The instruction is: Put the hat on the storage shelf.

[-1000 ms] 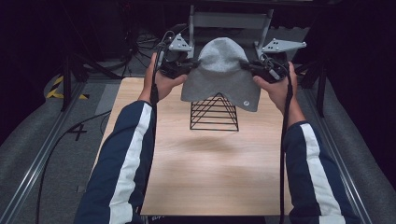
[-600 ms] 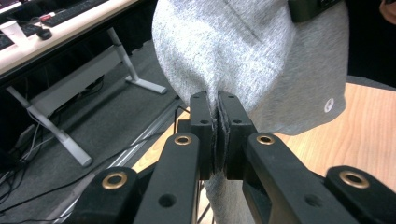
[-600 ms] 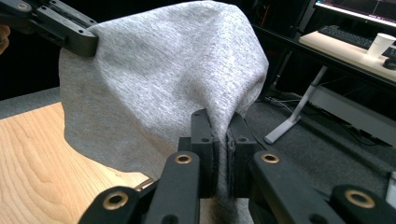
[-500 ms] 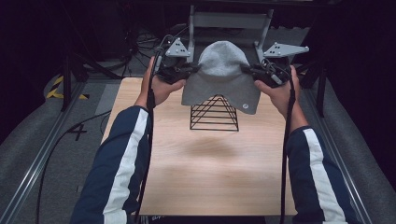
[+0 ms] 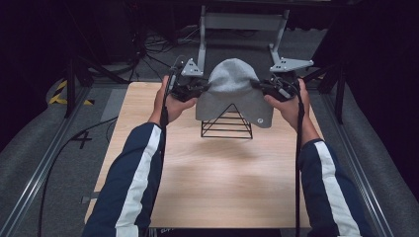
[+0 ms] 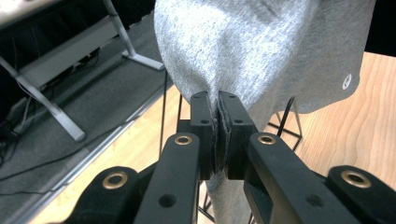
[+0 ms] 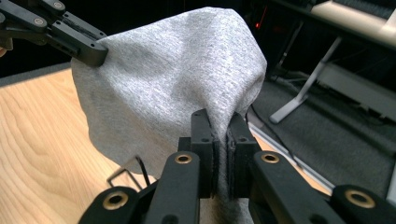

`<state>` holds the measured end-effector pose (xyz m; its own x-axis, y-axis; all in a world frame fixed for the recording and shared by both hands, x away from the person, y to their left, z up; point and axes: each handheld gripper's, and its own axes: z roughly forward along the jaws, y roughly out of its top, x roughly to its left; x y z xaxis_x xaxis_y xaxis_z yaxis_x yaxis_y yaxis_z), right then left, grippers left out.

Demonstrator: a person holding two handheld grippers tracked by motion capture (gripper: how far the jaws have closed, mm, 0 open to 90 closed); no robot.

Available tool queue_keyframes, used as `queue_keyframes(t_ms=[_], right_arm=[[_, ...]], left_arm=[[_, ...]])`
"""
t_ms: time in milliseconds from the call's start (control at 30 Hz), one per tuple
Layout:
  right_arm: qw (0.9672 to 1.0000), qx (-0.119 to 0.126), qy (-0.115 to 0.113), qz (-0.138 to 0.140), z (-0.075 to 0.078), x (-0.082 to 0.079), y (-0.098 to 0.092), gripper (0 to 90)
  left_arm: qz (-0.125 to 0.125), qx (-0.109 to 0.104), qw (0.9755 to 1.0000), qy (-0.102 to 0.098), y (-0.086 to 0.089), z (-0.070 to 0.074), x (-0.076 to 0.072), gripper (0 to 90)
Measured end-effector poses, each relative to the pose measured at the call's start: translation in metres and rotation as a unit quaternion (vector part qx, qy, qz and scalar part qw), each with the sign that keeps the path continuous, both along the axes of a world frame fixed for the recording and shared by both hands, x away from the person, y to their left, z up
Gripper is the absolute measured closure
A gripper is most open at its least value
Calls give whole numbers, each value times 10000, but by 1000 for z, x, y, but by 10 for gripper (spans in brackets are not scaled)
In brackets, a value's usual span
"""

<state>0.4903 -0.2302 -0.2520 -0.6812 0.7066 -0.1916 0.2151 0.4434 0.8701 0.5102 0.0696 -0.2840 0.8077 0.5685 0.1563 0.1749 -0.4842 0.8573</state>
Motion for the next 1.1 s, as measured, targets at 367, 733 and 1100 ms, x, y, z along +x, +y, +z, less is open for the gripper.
queue_keyframes(t_ms=[367, 733, 1100], right_arm=[[9988, -117, 464, -75, -62, 8, -2, 844], [9957, -66, 910, -161, -108, 15, -5, 845], [9938, 74, 1075, -272, -135, 22, -9, 845]], left_arm=[[101, -17, 9994, 334, -5, -57, 1, 856], [136, 234, 9977, 628, -13, -100, 5, 857], [70, 446, 9957, 812, -21, -126, 10, 861]])
